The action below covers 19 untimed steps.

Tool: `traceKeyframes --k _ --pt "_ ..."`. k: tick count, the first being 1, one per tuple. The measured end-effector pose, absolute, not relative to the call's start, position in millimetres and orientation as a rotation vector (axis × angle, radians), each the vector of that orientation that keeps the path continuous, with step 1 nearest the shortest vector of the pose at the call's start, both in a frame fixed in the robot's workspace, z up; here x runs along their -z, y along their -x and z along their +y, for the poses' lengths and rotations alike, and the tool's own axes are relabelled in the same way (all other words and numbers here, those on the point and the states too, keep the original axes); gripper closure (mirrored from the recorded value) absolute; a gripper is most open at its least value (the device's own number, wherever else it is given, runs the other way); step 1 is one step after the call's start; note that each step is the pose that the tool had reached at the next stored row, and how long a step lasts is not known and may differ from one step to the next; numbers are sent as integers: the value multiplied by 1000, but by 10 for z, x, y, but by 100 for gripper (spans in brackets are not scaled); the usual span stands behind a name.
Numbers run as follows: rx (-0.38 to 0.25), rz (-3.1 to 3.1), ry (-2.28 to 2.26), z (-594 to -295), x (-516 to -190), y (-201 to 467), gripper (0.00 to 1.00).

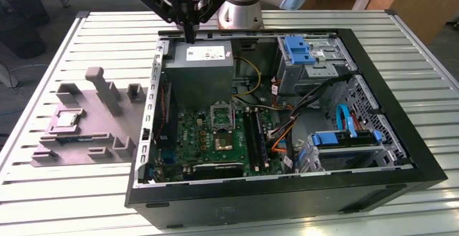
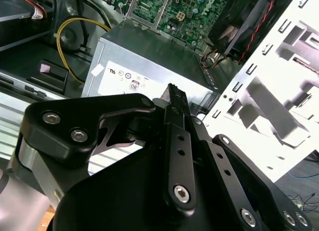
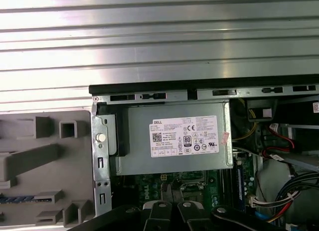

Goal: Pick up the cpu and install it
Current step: 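Reach for the cpu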

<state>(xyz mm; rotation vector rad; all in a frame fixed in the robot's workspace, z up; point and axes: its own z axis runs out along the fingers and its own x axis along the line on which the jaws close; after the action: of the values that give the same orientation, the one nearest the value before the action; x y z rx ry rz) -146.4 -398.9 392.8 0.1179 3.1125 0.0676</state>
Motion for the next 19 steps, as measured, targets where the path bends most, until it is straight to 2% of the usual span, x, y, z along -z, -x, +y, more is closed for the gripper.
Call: traceKeyframes --k 19 --pt "-68 3112 -118 -3989 -3923 1571 89"
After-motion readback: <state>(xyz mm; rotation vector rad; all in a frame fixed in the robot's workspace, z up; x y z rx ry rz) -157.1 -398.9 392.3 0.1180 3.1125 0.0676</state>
